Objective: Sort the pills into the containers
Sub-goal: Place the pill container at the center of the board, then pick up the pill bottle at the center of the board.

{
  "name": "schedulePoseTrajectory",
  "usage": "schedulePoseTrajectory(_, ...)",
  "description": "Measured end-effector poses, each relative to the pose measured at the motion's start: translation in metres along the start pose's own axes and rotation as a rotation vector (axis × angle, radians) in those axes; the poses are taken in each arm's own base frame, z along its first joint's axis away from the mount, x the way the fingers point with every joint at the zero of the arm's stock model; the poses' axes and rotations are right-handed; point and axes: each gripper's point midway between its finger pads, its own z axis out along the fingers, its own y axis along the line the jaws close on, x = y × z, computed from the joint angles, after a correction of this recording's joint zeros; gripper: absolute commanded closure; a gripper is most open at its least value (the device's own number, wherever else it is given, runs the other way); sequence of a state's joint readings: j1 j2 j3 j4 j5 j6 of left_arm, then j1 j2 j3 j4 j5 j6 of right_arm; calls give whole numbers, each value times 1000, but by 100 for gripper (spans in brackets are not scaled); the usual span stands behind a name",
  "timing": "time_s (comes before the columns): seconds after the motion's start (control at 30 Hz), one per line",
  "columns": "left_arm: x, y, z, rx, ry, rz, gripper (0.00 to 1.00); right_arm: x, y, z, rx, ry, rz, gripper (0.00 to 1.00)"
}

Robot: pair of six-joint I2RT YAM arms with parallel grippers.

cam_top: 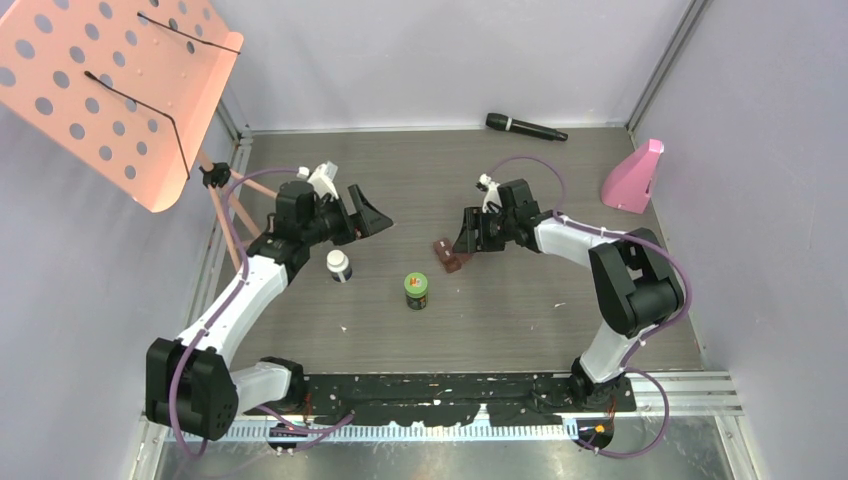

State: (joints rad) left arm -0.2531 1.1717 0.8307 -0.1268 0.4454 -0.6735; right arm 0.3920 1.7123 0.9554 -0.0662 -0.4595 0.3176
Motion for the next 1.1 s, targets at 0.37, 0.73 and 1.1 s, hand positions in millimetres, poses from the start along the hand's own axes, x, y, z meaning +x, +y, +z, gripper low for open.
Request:
schedulePoseTrajectory(0.37, -6, -1, -16, -43, -19, 82, 15, -23, 12, -37, 80, -46, -55, 18)
schedulePoseTrajectory(0.73, -28, 4, -53, -170, -166, 121, 18, -19, 156, -55, 37, -55, -471, 7)
schedulePoseTrajectory(1.1, -39, 30, -80, -362, -278, 66, 18, 42, 156, -16, 147, 151, -605, 12)
